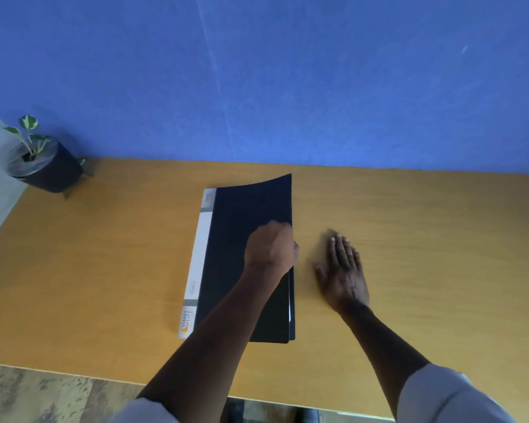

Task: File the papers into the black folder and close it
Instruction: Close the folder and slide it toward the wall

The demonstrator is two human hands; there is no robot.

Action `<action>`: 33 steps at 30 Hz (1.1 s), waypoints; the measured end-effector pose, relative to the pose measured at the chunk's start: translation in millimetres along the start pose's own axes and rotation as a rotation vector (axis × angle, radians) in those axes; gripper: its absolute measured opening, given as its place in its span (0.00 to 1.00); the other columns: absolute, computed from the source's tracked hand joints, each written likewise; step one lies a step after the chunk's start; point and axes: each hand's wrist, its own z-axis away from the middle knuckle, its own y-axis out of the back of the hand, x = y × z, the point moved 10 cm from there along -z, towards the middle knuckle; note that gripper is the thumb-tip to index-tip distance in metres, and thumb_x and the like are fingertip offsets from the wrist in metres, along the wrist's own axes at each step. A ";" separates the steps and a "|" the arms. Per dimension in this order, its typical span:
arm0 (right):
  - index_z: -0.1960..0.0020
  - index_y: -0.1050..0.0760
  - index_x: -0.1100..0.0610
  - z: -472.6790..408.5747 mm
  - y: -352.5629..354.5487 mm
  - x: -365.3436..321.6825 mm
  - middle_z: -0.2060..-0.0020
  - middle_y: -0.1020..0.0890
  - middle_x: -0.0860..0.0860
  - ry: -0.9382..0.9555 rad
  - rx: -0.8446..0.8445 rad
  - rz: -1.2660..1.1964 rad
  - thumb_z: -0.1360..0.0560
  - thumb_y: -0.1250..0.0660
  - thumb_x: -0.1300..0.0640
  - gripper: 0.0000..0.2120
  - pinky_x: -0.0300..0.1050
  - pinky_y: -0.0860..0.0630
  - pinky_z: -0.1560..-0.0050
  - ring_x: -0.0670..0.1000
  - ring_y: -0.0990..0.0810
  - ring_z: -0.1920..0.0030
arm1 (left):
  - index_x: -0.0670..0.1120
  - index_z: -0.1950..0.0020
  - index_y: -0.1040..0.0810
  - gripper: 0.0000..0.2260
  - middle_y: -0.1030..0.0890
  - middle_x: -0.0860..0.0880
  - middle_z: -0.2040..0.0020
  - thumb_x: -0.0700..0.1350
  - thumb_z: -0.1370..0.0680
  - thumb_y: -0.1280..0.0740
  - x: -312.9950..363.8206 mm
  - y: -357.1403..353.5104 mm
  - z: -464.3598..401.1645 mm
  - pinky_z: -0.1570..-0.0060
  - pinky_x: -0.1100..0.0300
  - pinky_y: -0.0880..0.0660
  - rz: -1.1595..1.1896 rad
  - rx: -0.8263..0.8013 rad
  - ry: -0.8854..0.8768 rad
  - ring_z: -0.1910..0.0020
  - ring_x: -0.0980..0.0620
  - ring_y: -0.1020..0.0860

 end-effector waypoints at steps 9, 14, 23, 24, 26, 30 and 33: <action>0.19 0.61 0.57 -2.9 -6.3 2.4 0.19 0.58 0.54 -0.002 0.003 0.012 0.20 0.61 0.37 0.36 0.48 0.61 0.21 0.52 0.60 0.19 | 0.43 0.51 0.20 0.06 0.20 0.46 0.59 0.43 0.20 0.36 13.2 -56.7 -14.2 0.60 0.54 0.21 -0.101 -0.118 -0.004 0.59 0.47 0.19; 0.19 0.62 0.57 -4.5 -7.5 2.5 0.19 0.60 0.53 -0.011 -0.006 -0.001 0.20 0.62 0.37 0.36 0.48 0.62 0.20 0.51 0.63 0.20 | 0.44 0.47 0.20 0.07 0.17 0.46 0.51 0.37 0.20 0.37 19.7 -85.1 -19.4 0.62 0.55 0.27 -0.183 -0.177 -0.019 0.52 0.45 0.17; 0.19 0.61 0.57 -4.3 -6.6 2.5 0.19 0.59 0.52 -0.011 0.004 -0.032 0.17 0.60 0.41 0.33 0.47 0.63 0.21 0.50 0.63 0.20 | 0.35 0.36 0.24 0.14 0.21 0.37 0.42 0.37 0.19 0.42 27.5 -107.8 -14.5 0.58 0.56 0.22 -0.327 -0.133 -0.041 0.49 0.44 0.17; 0.19 0.62 0.57 -4.4 -6.3 2.6 0.19 0.60 0.53 -0.012 -0.001 -0.030 0.17 0.58 0.42 0.32 0.47 0.64 0.21 0.50 0.63 0.20 | 0.34 0.36 0.24 0.14 0.21 0.36 0.42 0.38 0.19 0.41 26.7 -109.6 -11.0 0.57 0.55 0.20 -0.330 -0.119 -0.043 0.49 0.44 0.17; 0.19 0.62 0.56 -4.0 -6.2 3.0 0.19 0.60 0.52 -0.015 -0.009 -0.030 0.16 0.57 0.42 0.32 0.47 0.63 0.21 0.50 0.63 0.20 | 0.34 0.39 0.21 0.13 0.20 0.37 0.44 0.39 0.19 0.39 23.5 -116.5 -3.6 0.59 0.56 0.19 -0.326 -0.116 -0.047 0.51 0.44 0.17; 0.19 0.62 0.57 -3.5 -5.0 2.0 0.19 0.60 0.53 -0.007 0.002 -0.013 0.17 0.56 0.42 0.33 0.48 0.62 0.21 0.51 0.62 0.20 | 0.37 0.45 0.18 0.10 0.21 0.41 0.50 0.40 0.22 0.34 13.0 -121.5 2.9 0.67 0.58 0.23 -0.233 -0.074 -0.038 0.60 0.48 0.20; 0.19 0.60 0.57 -1.9 -2.4 1.1 0.19 0.58 0.53 -0.001 0.016 -0.020 0.17 0.58 0.41 0.33 0.48 0.61 0.21 0.51 0.61 0.19 | 0.39 0.32 0.27 0.17 0.25 0.43 0.40 0.42 0.20 0.37 -3.4 -115.3 11.1 0.57 0.55 0.21 -0.069 -0.001 -0.009 0.49 0.46 0.22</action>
